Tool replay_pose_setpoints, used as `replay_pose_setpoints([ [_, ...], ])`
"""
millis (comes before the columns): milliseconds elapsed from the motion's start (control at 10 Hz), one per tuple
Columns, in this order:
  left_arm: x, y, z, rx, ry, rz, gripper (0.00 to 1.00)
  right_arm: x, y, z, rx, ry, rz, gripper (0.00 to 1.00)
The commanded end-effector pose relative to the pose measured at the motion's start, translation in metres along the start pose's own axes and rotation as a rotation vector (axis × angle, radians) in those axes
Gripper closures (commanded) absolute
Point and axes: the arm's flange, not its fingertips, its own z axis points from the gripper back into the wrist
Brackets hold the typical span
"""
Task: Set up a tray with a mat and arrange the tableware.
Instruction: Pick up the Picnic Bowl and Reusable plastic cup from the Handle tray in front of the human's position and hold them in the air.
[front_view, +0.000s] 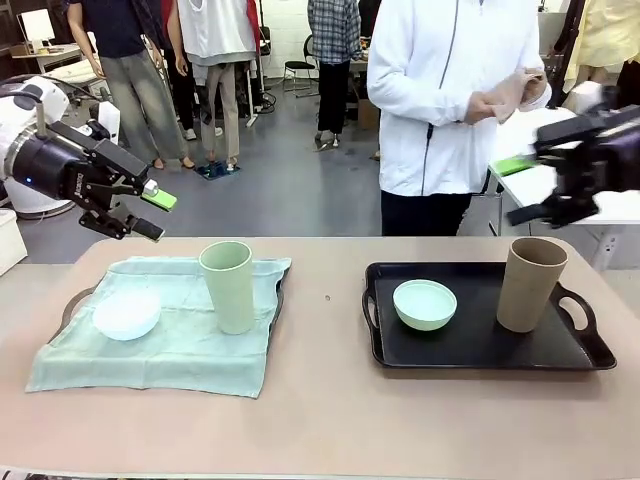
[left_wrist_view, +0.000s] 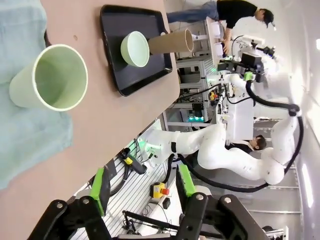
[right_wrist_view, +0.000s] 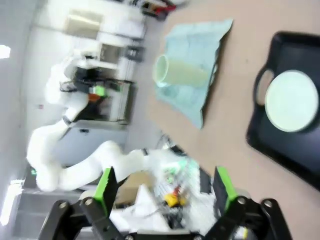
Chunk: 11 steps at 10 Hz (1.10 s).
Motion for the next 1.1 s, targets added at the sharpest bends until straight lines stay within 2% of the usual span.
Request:
replay_pose_setpoints([
  [0,-0.011,0.005,0.003,-0.011,-0.006,-0.013,0.3,0.014,-0.03,0.037,0.071,0.03,-0.107,0.0],
  [200,-0.018,0.004,0.008,-0.04,-0.014,-0.016,0.3,0.013,-0.06,0.051,0.111,-0.008,-0.164,0.0],
  [300,-0.007,0.005,0.002,-0.004,-0.002,0.013,0.3,-0.001,-0.038,0.054,0.1,-0.004,-0.107,0.0],
  [700,-0.011,0.005,0.007,0.014,-0.022,0.001,0.3,-0.001,-0.038,0.054,0.1,-0.004,-0.107,0.0],
  [1000,-0.009,0.005,0.002,-0.003,0.002,0.014,0.3,-0.001,-0.038,0.054,0.1,-0.004,-0.107,0.0],
])
